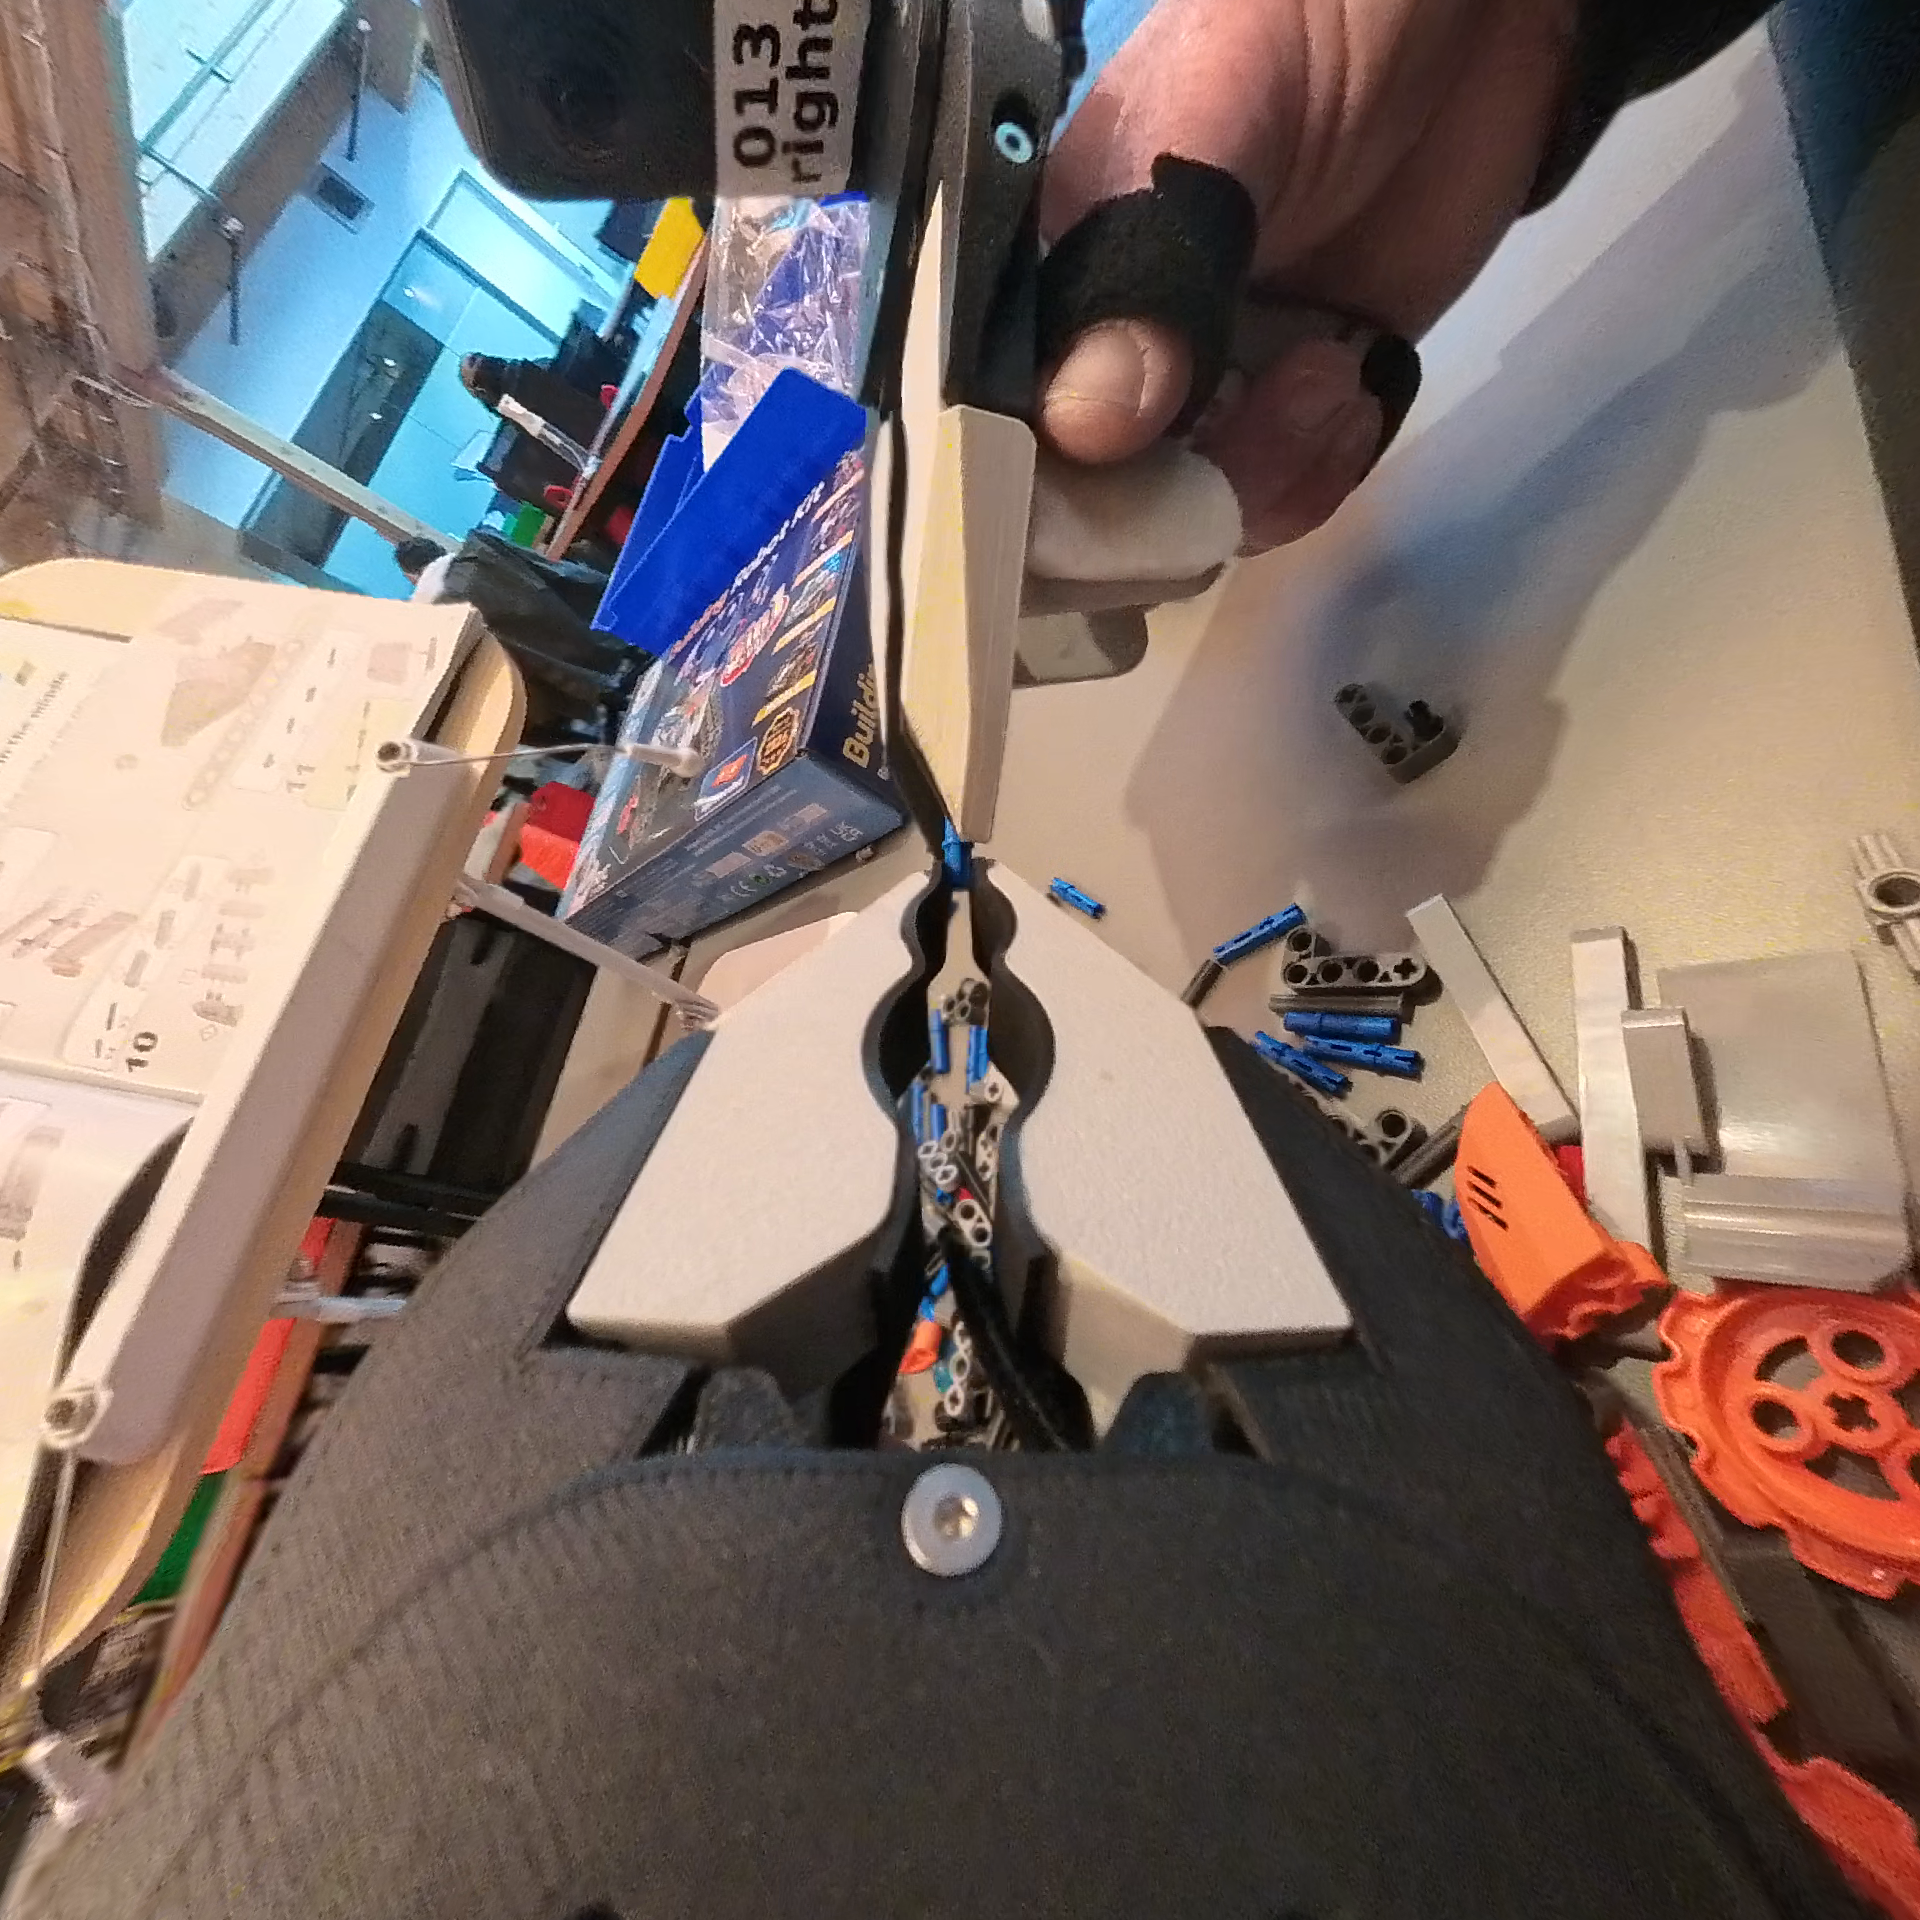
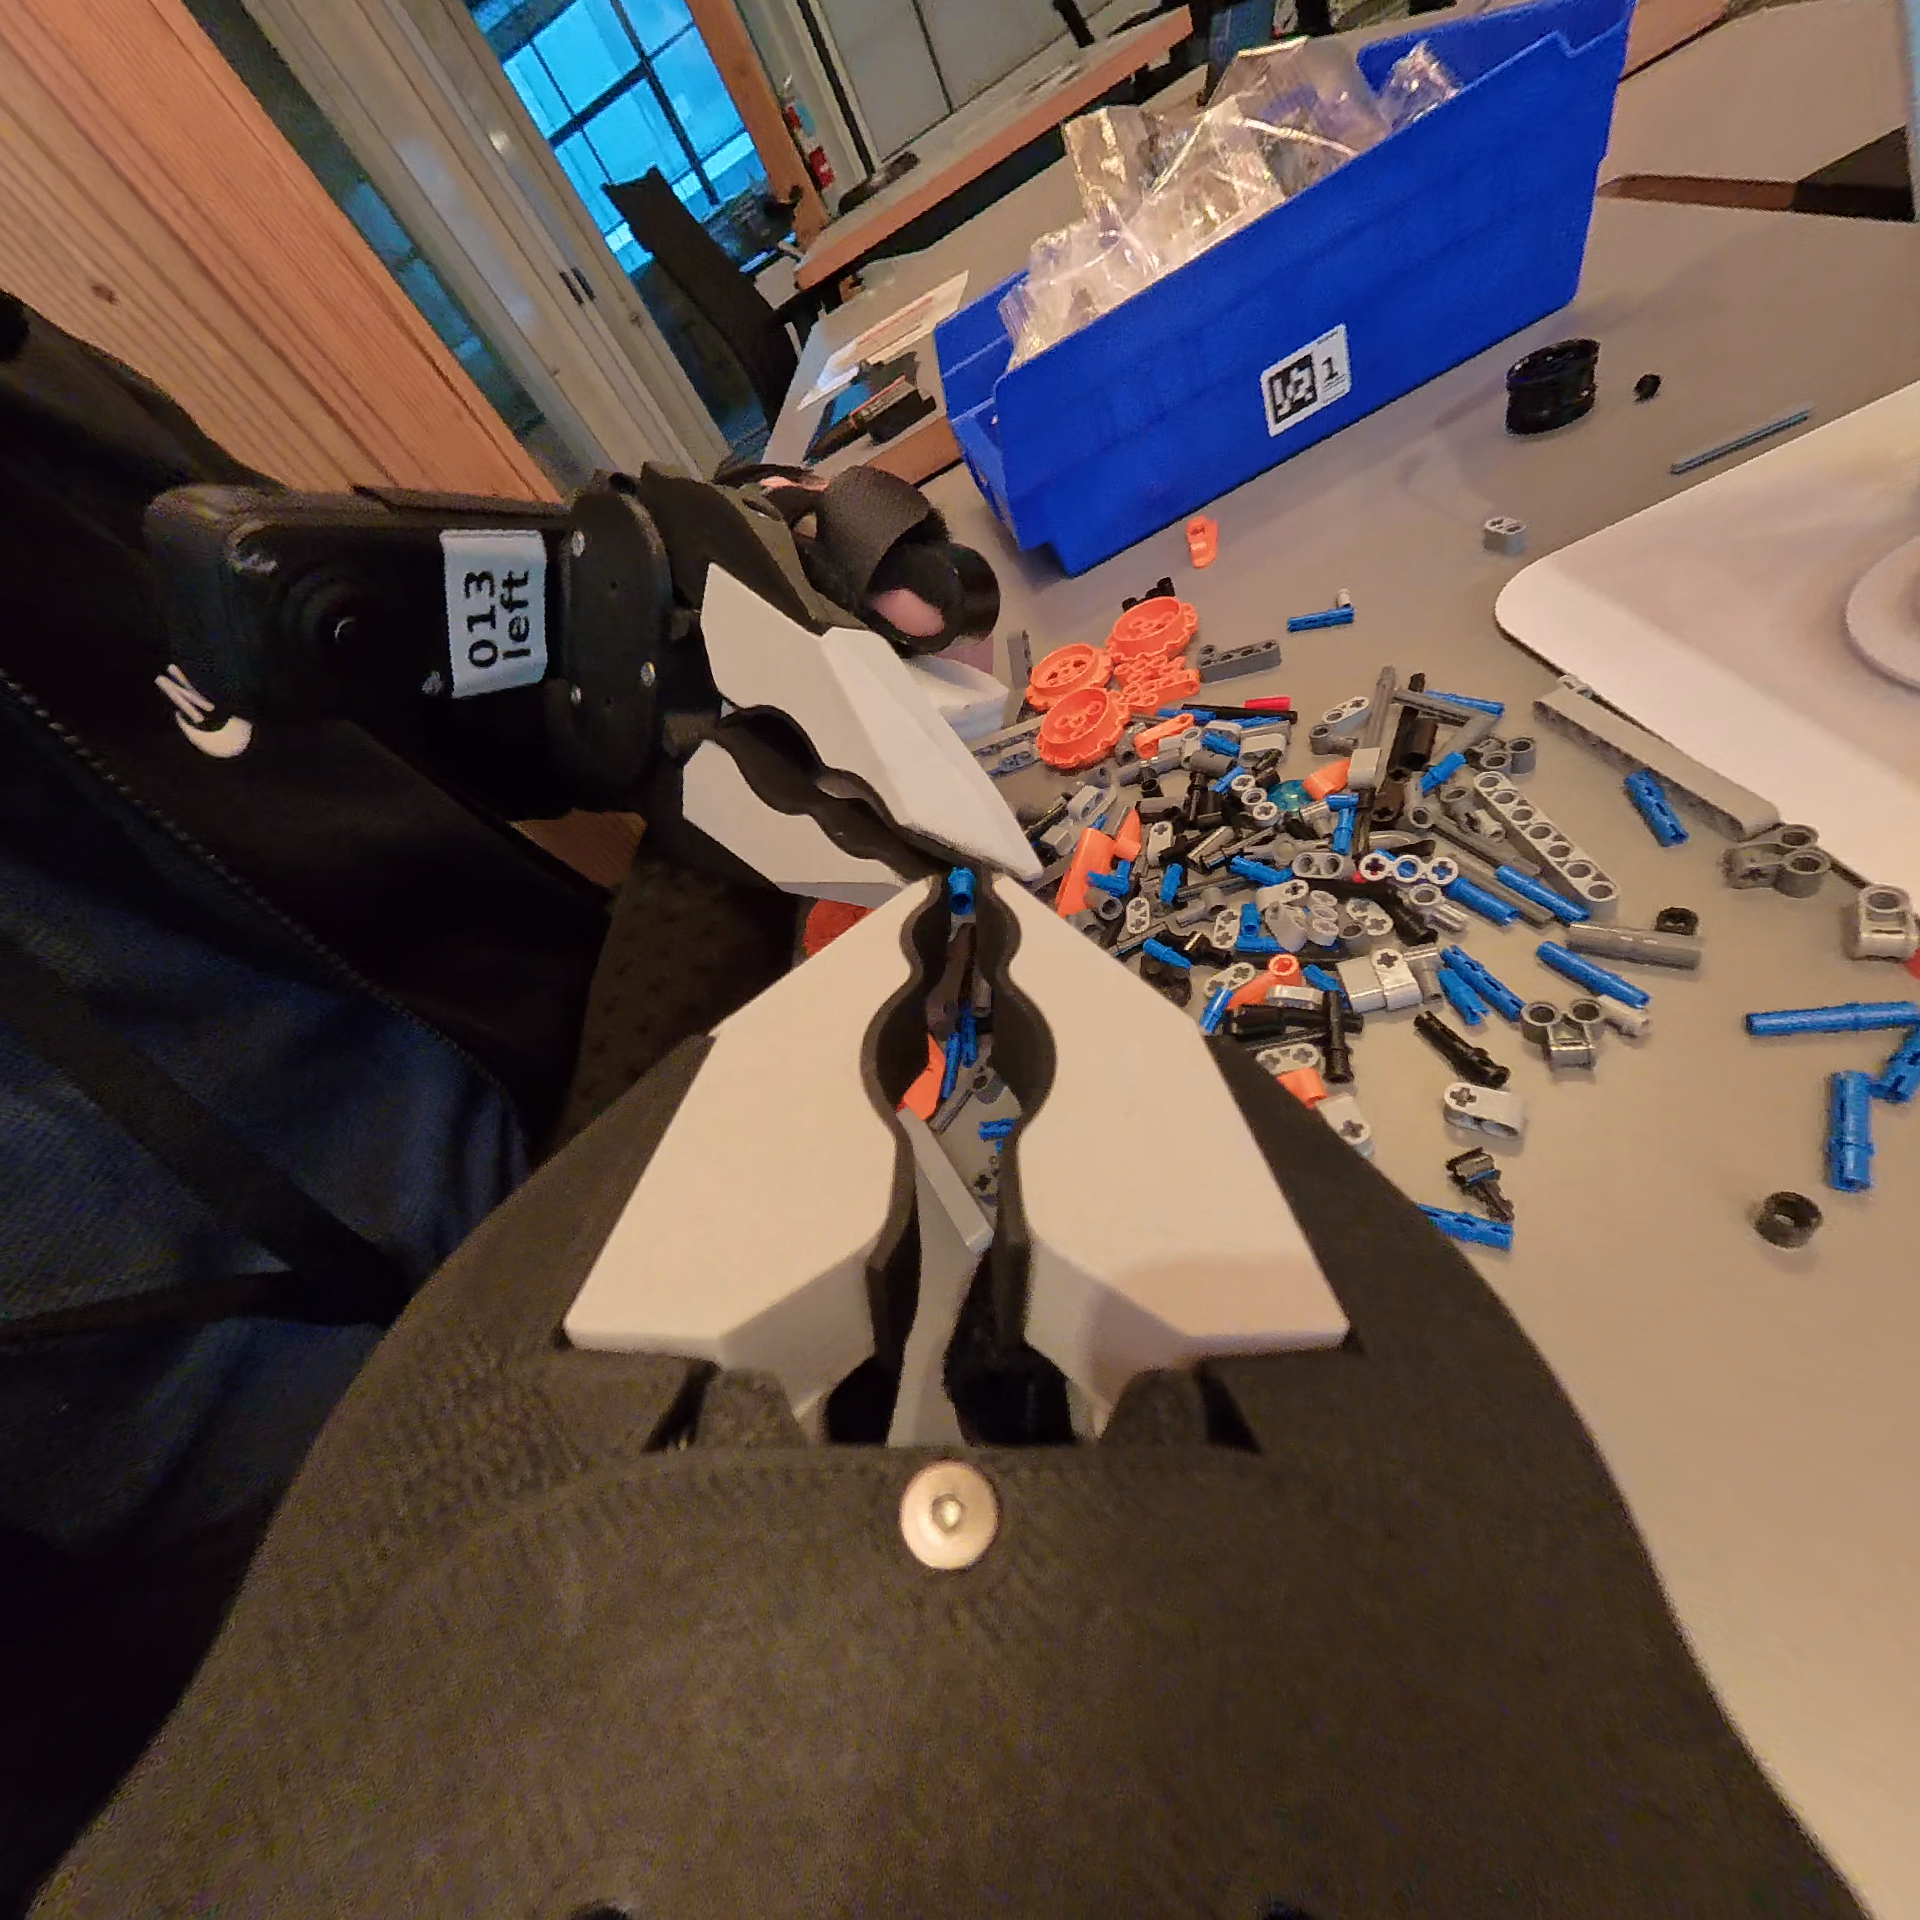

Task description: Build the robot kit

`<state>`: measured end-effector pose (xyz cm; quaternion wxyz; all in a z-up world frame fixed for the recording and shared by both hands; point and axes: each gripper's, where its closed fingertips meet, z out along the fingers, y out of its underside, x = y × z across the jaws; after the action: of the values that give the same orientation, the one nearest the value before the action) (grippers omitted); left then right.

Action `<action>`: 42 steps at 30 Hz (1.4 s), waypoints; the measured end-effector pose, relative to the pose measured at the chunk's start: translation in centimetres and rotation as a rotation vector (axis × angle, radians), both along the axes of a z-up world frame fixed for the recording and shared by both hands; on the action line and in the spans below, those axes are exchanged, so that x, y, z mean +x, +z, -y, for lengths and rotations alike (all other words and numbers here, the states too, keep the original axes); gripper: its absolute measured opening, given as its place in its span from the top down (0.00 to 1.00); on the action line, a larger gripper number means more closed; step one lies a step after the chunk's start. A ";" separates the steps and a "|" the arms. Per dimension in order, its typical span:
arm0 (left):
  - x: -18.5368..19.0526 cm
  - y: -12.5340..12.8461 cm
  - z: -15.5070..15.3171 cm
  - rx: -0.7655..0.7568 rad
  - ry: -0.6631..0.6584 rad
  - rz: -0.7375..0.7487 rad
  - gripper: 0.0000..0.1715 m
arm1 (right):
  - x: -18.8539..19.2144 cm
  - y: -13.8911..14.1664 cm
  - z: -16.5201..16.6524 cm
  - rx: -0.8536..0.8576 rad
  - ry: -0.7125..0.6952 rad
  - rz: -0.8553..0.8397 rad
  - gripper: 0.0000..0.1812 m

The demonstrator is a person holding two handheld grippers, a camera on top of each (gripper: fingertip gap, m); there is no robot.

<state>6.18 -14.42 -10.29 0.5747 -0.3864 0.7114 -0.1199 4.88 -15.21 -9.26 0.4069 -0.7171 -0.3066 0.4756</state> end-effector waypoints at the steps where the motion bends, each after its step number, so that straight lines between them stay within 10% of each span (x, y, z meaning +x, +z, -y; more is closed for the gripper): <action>1: 0.0 0.1 -0.1 0.029 0.009 -0.002 0.99 | 0.0 0.1 0.0 0.003 -0.009 -0.004 0.98; 16: 3.6 -7.2 6.7 -0.450 -0.081 -0.390 0.83 | 8.4 -6.5 4.7 0.120 0.003 0.778 0.99; 26: 4.3 -9.3 6.1 -0.405 -0.038 -0.474 1.00 | 8.0 -8.8 4.9 0.190 0.117 0.966 0.99; 42: 4.6 -8.7 6.9 -0.301 -0.114 -0.430 0.97 | 8.2 -9.1 4.4 0.176 0.226 1.087 0.99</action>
<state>10.78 -21.28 -19.01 0.3386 -0.4434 0.8119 -0.1719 13.04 -19.61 -18.32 0.1950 -0.7851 -0.5857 0.0510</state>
